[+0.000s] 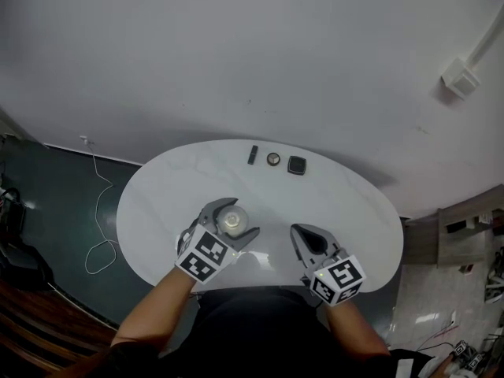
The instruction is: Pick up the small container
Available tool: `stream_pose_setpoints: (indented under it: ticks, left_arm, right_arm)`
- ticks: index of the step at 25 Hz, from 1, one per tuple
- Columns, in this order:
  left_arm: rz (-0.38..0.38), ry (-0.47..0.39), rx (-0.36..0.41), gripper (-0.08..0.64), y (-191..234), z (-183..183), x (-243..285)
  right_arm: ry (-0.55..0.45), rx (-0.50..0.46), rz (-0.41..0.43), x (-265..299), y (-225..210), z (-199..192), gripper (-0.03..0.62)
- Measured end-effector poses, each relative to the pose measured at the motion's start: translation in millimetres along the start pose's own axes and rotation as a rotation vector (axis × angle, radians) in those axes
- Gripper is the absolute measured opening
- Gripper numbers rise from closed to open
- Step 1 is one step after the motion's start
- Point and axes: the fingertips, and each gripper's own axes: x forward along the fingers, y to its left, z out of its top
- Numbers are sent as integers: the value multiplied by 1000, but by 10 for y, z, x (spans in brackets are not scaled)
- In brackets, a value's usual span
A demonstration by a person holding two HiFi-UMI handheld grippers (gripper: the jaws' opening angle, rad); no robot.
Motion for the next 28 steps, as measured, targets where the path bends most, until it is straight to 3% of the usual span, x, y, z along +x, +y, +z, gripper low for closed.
stream_pose_setpoints:
  ticks: [14, 28]
  left_arm:
    - [38, -64, 9, 345, -205, 192, -611]
    - [38, -55, 79, 345, -340, 256, -613]
  right_arm:
    - [-19, -11, 34, 53, 261, 86, -5]
    - [-49, 2, 10, -24, 257, 111, -5]
